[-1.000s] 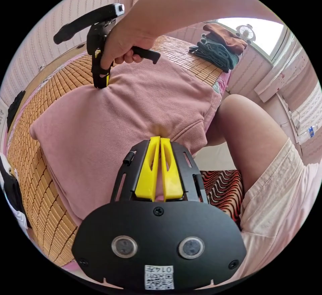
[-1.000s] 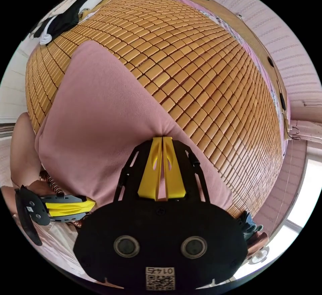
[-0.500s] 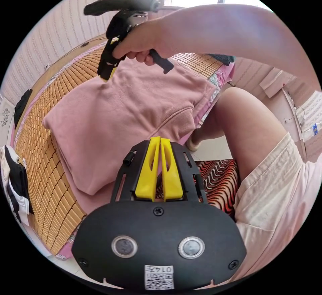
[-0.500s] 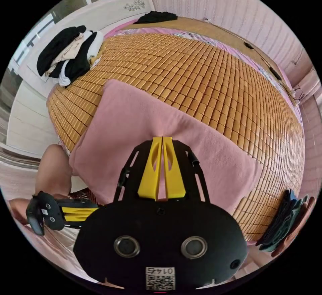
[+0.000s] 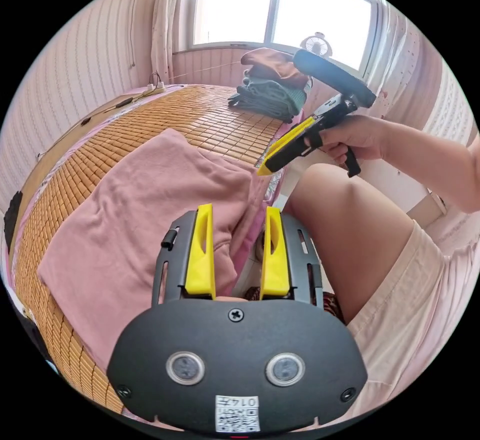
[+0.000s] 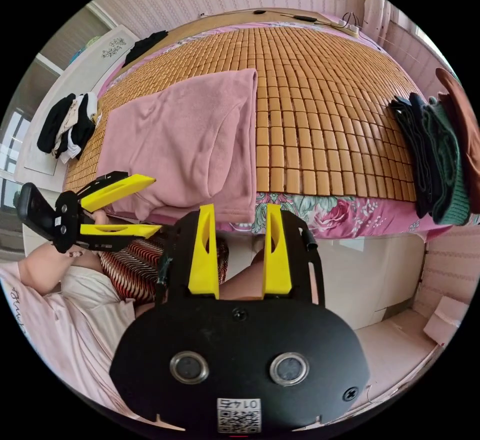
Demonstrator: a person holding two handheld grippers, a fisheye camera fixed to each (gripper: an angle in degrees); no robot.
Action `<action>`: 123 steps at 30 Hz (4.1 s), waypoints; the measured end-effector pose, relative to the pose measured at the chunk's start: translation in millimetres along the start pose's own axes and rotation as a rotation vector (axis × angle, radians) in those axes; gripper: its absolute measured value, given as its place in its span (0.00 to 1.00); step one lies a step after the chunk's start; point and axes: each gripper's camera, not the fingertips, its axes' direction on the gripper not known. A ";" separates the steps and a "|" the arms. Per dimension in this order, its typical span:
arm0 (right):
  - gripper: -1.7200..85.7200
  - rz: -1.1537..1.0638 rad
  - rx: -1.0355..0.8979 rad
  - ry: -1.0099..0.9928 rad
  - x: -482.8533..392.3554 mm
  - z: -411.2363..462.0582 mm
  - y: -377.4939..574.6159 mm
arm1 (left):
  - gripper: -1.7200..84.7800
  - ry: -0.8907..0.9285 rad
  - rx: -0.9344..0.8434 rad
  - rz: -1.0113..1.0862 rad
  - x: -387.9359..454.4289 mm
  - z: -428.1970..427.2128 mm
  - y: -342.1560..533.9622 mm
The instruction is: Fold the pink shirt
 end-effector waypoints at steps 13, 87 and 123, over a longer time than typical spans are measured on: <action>0.05 -0.076 0.241 -0.549 97.5 -60.4 45.3 | 0.09 0.016 -0.009 -0.011 6.0 15.2 -36.1; 0.04 -0.397 0.321 -0.458 -55.2 24.9 -147.8 | 0.07 -0.010 -0.037 -0.653 -137.5 -83.1 126.7; 0.21 0.277 0.416 -0.723 180.0 42.5 -16.2 | 0.22 0.138 0.013 -0.680 -316.5 -29.1 24.8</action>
